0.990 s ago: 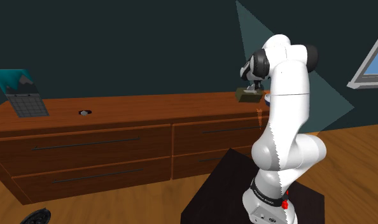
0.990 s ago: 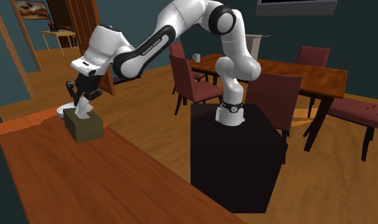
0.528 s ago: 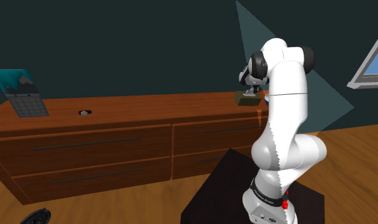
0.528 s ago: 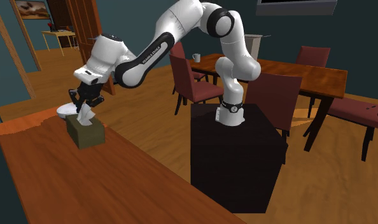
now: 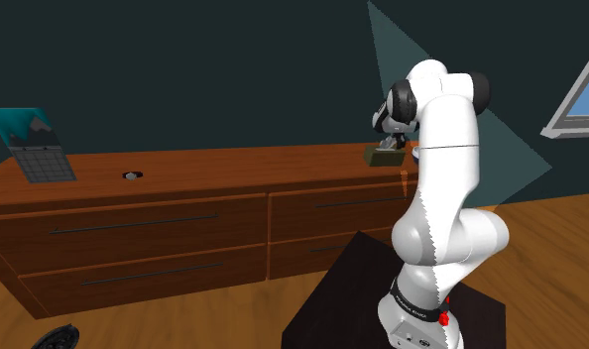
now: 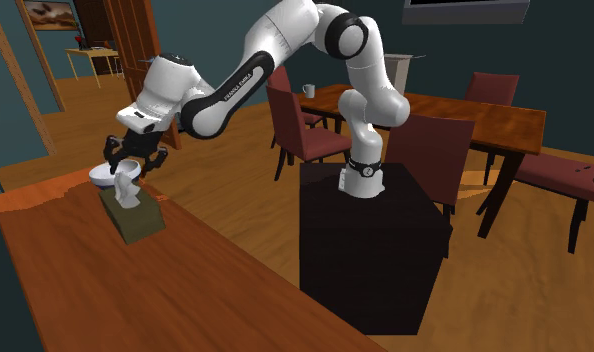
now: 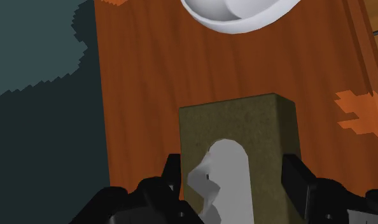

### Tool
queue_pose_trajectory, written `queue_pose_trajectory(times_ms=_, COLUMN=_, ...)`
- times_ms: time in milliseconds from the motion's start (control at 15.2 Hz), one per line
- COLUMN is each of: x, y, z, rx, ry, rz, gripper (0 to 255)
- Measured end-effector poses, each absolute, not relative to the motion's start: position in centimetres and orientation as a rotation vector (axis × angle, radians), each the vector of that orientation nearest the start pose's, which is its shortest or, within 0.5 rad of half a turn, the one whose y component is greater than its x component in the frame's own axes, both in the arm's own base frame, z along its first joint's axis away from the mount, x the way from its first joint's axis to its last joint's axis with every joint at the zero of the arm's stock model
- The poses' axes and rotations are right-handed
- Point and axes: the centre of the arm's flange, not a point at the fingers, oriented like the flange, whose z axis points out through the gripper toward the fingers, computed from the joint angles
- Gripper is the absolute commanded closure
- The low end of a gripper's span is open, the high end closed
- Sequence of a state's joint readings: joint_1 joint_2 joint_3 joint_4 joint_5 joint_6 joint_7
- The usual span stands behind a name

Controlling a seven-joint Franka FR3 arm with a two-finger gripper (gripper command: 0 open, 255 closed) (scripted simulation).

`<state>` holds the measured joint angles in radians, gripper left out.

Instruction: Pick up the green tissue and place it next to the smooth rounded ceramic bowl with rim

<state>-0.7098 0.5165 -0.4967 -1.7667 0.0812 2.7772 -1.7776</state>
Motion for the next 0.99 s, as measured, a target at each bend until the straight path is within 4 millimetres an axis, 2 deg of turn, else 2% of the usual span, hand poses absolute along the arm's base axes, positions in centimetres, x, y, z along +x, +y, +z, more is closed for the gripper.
queue_pose_trajectory(times_ms=264, x=28.9, y=-63.7, z=36.3, rx=2.444, ry=0.792, rz=-0.162, gripper=0)
queue_pose_trajectory(times_ms=594, x=28.6, y=-61.2, z=40.0, rx=2.443, ry=0.792, rz=-0.162, gripper=0)
queue_pose_trajectory(times_ms=990, x=28.6, y=-61.0, z=40.5, rx=2.444, ry=0.792, rz=-0.162, gripper=0)
